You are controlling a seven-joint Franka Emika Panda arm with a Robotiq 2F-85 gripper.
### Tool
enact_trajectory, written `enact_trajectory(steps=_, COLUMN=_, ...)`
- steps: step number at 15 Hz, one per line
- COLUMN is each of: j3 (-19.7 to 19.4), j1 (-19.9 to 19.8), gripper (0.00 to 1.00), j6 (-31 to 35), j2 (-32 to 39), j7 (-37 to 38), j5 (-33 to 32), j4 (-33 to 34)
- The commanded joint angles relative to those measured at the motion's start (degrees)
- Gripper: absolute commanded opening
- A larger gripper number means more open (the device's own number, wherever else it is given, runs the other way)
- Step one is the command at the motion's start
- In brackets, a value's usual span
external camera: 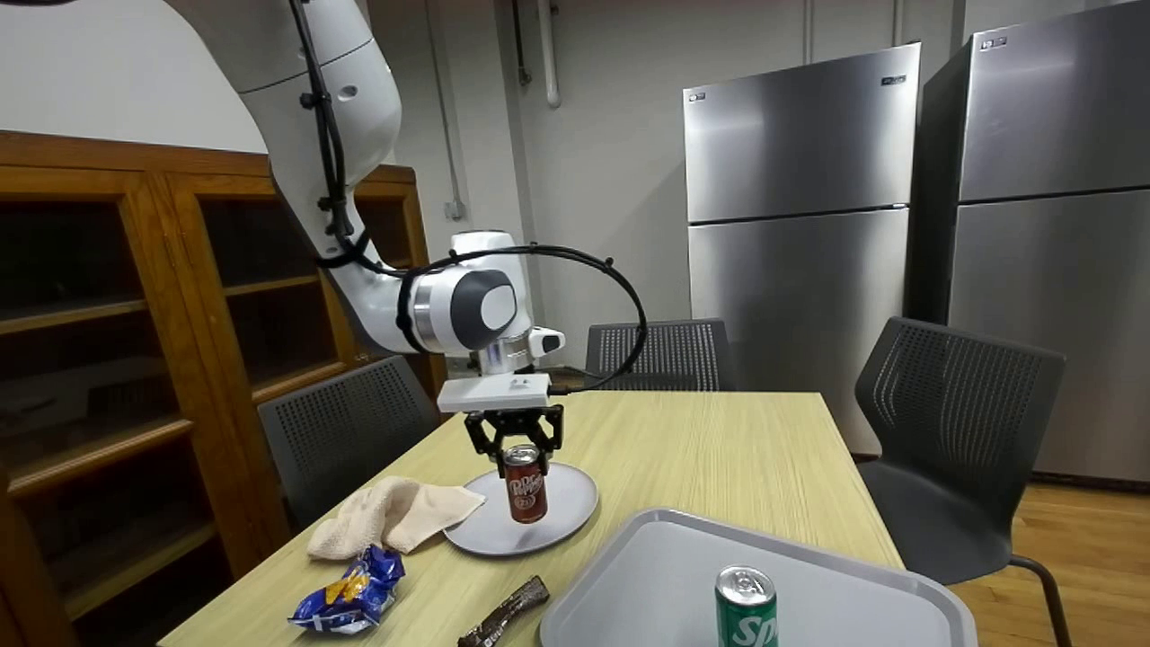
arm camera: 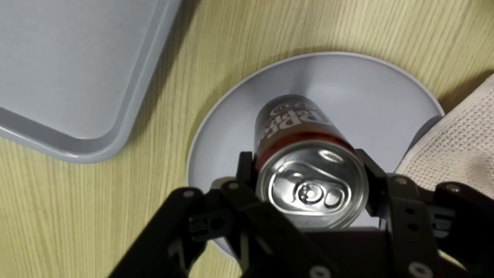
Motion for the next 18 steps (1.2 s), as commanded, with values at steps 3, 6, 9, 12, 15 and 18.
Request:
enact_trajectory(steps=3, j3=-0.02, j1=3.10, gripper=0.39, j6=0.33, j2=-0.40, j7=2.12, j5=-2.02, j4=-0.54)
enact_trajectory(steps=6, j3=-0.40, j1=4.38, gripper=0.39, j6=0.88, j2=0.42, j7=3.33, j5=-2.72, j4=-0.35)
enact_trajectory(steps=9, j3=-0.82, j1=5.56, gripper=0.39, j6=2.62, j2=1.22, j7=5.00, j5=-4.35, j4=-0.64)
enact_trajectory(steps=12, j3=-2.00, j1=7.31, gripper=0.39, j6=4.81, j2=2.91, j7=8.17, j5=-7.02, j4=-0.27)
enact_trajectory(steps=15, j3=-2.88, j1=8.80, gripper=0.39, j6=6.93, j2=4.79, j7=10.77, j5=-8.32, j4=0.23)
enact_trajectory(steps=18, j3=-4.16, j1=10.45, gripper=0.39, j6=8.33, j2=5.88, j7=12.57, j5=-9.62, j4=0.59)
